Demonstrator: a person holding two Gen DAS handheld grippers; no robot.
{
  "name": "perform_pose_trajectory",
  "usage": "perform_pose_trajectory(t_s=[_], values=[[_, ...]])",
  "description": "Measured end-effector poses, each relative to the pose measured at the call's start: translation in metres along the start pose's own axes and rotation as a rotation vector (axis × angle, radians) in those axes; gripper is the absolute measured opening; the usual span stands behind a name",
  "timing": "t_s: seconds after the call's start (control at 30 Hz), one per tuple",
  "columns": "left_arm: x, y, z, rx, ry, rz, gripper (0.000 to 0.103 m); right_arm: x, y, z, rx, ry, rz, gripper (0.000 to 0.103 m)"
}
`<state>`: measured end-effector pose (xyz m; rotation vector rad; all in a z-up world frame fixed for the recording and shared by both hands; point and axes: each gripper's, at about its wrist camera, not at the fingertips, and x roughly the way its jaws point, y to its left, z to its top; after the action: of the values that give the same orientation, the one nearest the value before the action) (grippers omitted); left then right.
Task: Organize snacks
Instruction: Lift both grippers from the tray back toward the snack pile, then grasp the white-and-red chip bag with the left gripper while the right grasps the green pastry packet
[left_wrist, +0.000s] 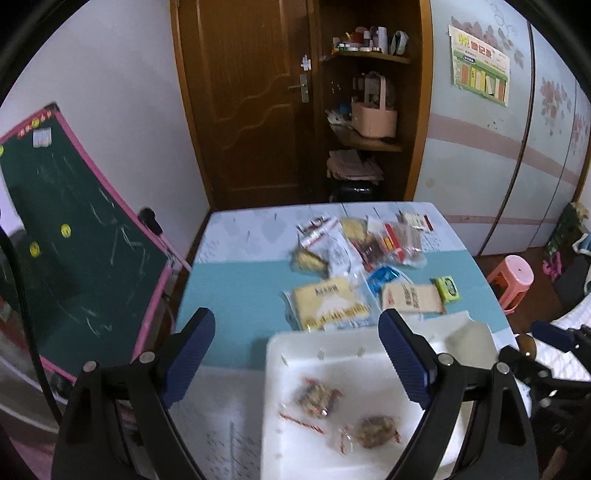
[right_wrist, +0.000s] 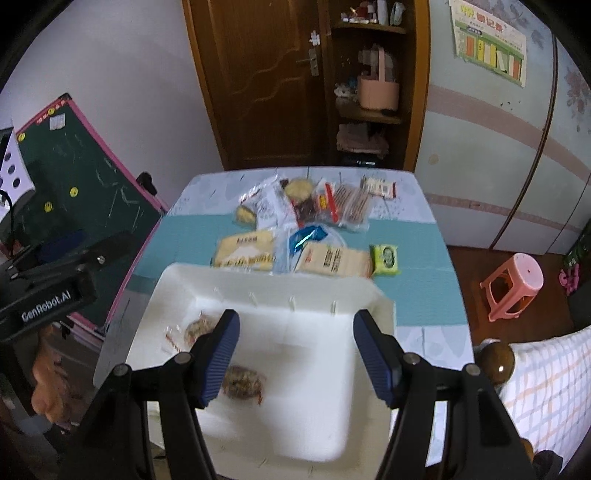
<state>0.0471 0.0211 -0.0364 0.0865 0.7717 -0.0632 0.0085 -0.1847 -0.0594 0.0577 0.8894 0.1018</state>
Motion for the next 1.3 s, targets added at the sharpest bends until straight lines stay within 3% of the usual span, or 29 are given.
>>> perform_pose_trajectory(t_s=[0.5,0.93,1.17,1.3], values=[[0.032,0.010,0.072,0.023,0.010,-0.072,0.090,0.002,-0.049,0.076,0.045,-0.022,-0.057,0.065],[0.083,0.005,0.142,0.054,0.068,-0.058,0.090,0.025,-0.068,0.157,0.021,-0.013,-0.113,0.066],[0.127,-0.008,0.174,0.080,0.072,-0.002,0.090,0.057,-0.085,0.188,0.018,0.016,-0.170,0.066],[0.169,-0.017,0.169,0.099,0.134,-0.023,0.090,0.096,-0.102,0.189,0.057,0.092,-0.158,0.066]])
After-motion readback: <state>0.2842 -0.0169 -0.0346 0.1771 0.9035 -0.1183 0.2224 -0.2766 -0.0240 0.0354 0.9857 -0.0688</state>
